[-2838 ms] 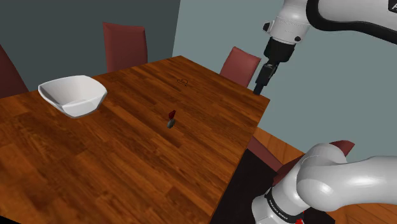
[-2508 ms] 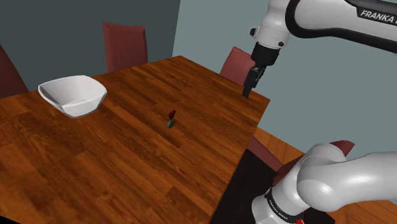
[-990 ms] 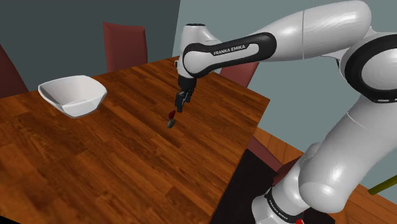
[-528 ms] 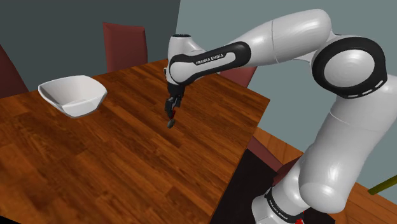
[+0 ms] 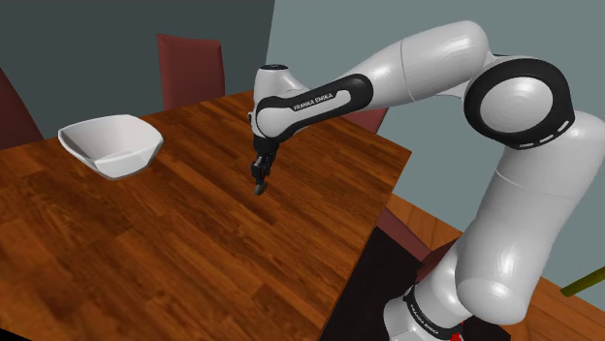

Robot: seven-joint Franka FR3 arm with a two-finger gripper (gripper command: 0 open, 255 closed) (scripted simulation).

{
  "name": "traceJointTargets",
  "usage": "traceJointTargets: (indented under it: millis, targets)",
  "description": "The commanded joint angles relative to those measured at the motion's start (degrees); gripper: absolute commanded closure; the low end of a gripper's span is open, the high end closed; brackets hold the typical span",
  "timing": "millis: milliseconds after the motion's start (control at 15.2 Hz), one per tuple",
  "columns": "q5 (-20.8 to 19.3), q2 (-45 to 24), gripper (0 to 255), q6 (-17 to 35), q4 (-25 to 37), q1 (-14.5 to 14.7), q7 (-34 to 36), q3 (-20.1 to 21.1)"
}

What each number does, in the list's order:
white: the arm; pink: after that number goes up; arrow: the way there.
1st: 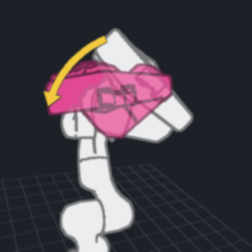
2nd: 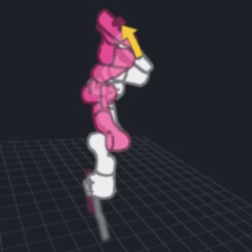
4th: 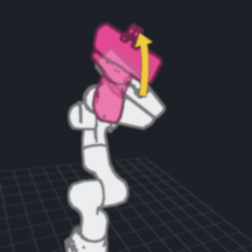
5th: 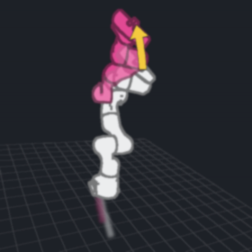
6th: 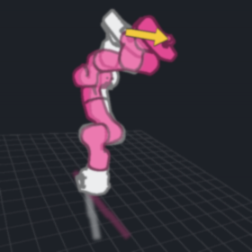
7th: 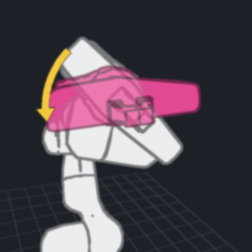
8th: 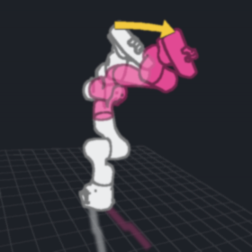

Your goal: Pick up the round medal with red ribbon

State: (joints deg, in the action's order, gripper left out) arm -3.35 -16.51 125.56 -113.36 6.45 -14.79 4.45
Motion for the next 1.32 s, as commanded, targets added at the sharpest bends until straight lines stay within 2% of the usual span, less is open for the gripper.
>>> traceJointTargets:
  millis: [0,462,1254]
  targets:
    - [0.0,0.0,255,0.0,0.0,0.0,0.0,0.0]
    - [0.0,0.0,255,0.0,0.0,0.0,0.0,0.0]
    - [0.6,4.5,255,-8.1,3.6,-0.1,-0.5,0.2]
